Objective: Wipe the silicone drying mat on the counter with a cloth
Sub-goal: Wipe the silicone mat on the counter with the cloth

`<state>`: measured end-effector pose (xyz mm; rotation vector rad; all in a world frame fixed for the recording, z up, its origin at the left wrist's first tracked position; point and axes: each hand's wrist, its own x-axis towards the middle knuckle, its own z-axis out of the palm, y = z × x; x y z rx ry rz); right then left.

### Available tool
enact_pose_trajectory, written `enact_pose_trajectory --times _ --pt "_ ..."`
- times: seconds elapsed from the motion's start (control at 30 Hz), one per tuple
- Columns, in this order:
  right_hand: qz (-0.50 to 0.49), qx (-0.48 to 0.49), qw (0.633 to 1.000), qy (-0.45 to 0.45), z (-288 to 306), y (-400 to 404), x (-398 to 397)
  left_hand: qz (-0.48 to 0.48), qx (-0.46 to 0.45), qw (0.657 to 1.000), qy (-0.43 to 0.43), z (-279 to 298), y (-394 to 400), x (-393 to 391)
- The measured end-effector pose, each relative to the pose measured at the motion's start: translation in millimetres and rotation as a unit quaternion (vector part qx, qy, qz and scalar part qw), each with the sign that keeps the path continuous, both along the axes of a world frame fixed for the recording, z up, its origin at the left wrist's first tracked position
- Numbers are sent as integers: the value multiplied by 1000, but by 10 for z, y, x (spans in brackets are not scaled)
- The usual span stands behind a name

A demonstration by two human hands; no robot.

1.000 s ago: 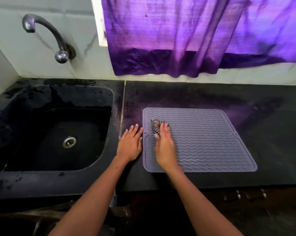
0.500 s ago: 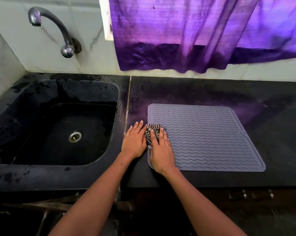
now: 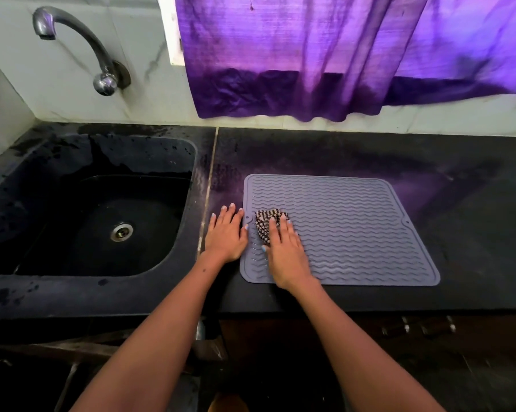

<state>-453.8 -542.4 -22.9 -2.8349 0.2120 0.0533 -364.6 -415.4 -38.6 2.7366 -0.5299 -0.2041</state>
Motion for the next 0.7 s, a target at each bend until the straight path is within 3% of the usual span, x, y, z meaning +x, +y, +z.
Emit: enact_pose_trajectory --times 0.4,0.5,0.57,0.6,0.63,0.7 --pt "50 50 997 27 -59 -111 37 63 32 995 -64 -126 -123 -156" --pt "12 220 975 -9 -1 -202 80 68 26 995 -69 -128 -127 -154" --pt "-82 396 914 -38 139 -316 97 69 18 995 -69 -133 -124 -157" --pt "-125 440 887 -61 208 -398 98 69 13 995 -70 -130 -124 -163" --pt "-147 437 883 -84 269 -485 88 69 6 995 -72 -131 -121 -168" --pt "-125 338 926 -113 333 -643 17 73 -6 994 -78 -121 -123 -178"
